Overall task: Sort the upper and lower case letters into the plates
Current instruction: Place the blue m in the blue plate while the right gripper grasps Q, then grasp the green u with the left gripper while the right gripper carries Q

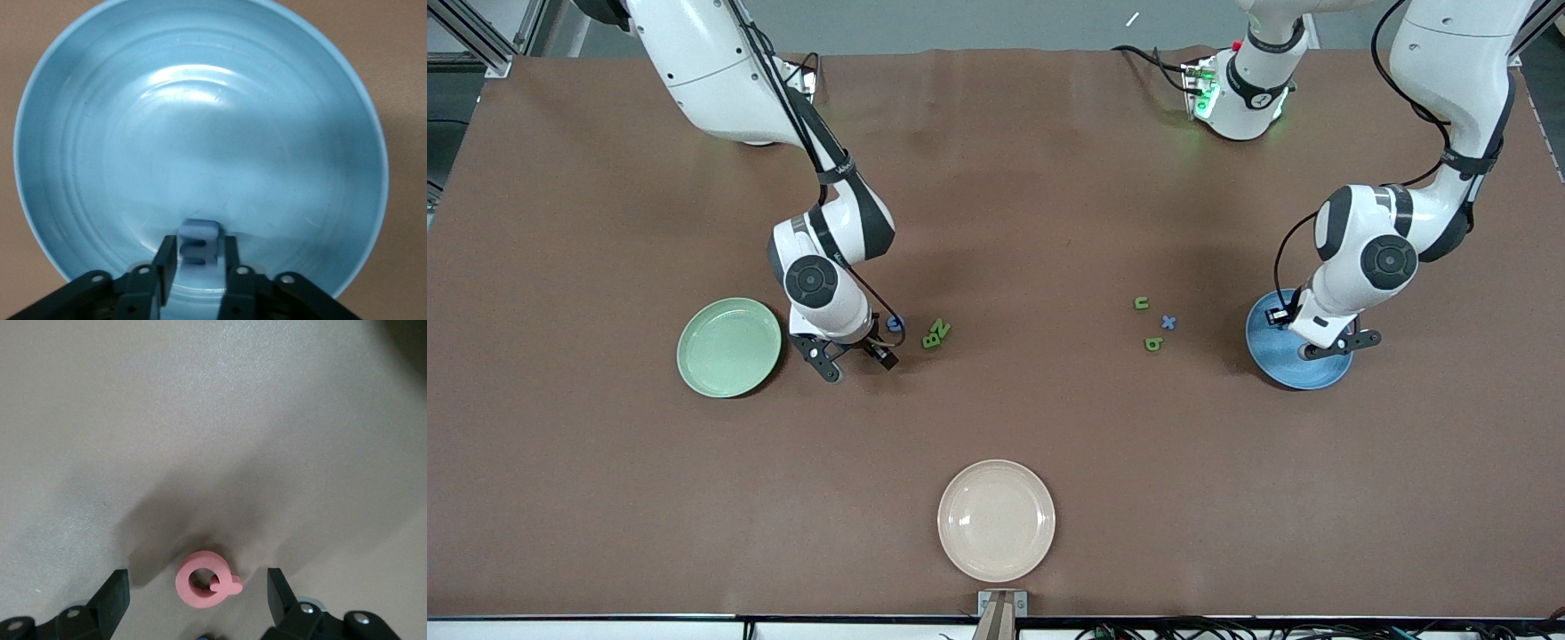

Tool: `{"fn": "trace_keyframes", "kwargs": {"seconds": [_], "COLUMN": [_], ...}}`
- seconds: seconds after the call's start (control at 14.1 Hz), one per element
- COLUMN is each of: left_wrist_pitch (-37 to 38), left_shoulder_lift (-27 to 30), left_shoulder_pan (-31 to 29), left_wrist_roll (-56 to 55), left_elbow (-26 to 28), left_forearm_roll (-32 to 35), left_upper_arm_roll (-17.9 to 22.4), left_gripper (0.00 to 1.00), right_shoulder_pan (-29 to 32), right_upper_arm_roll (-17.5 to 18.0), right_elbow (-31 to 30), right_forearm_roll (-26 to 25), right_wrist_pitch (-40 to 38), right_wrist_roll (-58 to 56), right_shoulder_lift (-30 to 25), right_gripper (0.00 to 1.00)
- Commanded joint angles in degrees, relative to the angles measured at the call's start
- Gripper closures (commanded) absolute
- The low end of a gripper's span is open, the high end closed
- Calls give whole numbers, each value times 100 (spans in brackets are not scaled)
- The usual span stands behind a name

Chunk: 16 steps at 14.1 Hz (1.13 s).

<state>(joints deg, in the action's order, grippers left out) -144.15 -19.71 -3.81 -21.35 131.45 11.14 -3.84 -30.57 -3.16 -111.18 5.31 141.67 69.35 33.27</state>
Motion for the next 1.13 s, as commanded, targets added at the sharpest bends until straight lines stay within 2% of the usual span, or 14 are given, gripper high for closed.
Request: {"fn": "trace_keyframes", "kwargs": {"seconds": [0.0,0.14,0.21,0.35,0.57,0.64,0.78,0.92,0.99,1.06], "left_wrist_pitch": [53,290,500,791,854,854,854,854,845,827], "left_shoulder_lift": [248,328,328,258,-23,-224,-698,-1068,-1191,-1271], "left_shoulder_pan": [-85,-85,-85,-41,21,29,143,511,643,714], "left_wrist_roll": [70,44,18,0,-341,-665,-1359,-1774,-1941,-2047], "left_elbow": [-5,-250,-477,-917,-1454,-1673,-2147,-2412,-2448,-2457], "left_forearm_roll": [99,91,47,20,3,3,3,38,64,82], "left_upper_arm_roll": [-195,-467,-651,-933,-1311,-1486,-1707,-1699,-1681,-1673], "left_gripper": [8,1,1,1,1,1,1,1,1,1], "right_shoulder_pan": [-107,-107,-107,-107,-90,-90,-64,-20,50,190], "right_upper_arm_roll": [-79,-70,-70,-70,-70,-70,-70,-70,-79,-79], "right_elbow": [-255,-255,-246,-246,-246,-246,-229,-176,-106,199], "right_forearm_roll": [-91,-91,-91,-91,-91,-91,-82,-82,-91,-91], "right_wrist_pitch": [9,9,1,-8,-17,-17,-26,-43,-261,-829], "right_wrist_roll": [114,114,132,149,149,141,141,62,18,-70], "right_shoulder_lift": [-216,-181,-172,-172,-172,-172,-163,-189,-242,-268], "right_gripper": [12,19,21,31,66,73,96,100,100,100]}}
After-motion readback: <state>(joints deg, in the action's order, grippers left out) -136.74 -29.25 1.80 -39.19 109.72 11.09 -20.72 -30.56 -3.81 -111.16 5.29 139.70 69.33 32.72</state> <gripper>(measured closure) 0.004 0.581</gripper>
